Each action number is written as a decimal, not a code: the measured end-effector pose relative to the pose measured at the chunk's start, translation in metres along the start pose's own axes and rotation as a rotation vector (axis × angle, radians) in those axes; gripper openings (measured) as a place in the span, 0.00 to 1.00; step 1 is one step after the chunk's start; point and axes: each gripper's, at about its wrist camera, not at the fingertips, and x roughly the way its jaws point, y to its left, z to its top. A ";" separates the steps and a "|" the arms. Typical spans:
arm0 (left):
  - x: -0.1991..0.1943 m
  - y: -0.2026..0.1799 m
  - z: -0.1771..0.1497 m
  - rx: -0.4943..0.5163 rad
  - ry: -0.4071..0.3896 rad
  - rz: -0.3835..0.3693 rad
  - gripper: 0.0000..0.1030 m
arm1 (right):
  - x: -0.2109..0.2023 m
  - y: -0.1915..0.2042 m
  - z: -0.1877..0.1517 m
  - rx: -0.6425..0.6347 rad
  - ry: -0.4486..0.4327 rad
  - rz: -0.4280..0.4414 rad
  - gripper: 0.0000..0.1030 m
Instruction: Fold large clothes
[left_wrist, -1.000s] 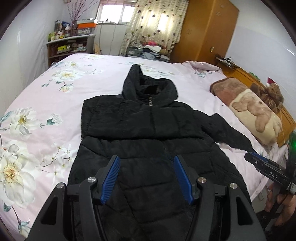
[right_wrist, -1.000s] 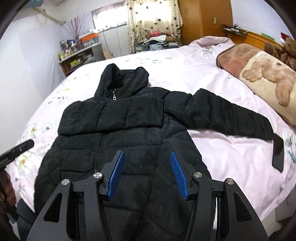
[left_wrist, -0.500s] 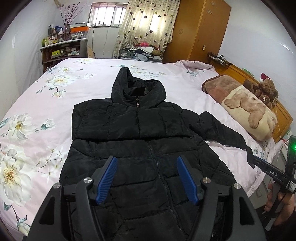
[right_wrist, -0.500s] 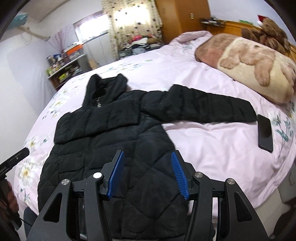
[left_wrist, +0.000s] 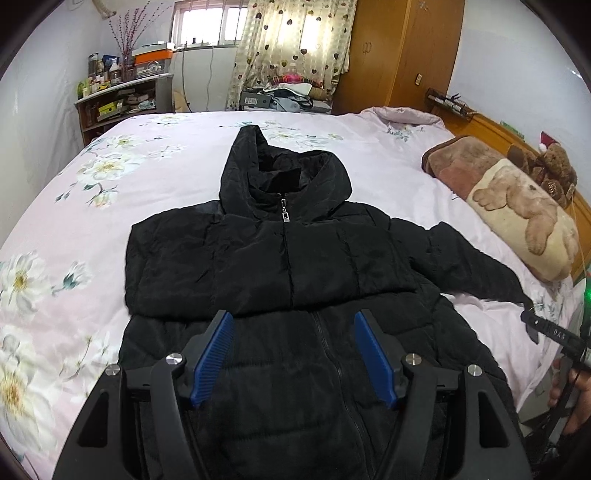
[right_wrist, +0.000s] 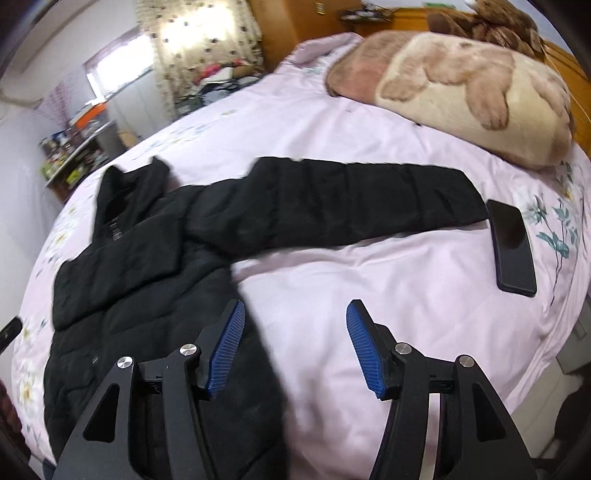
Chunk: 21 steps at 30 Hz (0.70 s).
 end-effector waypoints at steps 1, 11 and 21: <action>0.006 -0.001 0.003 0.006 0.000 -0.001 0.68 | 0.009 -0.009 0.006 0.013 0.004 -0.016 0.57; 0.073 0.004 0.022 0.024 0.038 0.038 0.68 | 0.086 -0.068 0.039 0.167 0.062 -0.045 0.57; 0.104 0.024 0.024 0.005 0.062 0.073 0.68 | 0.141 -0.118 0.054 0.392 0.073 -0.011 0.57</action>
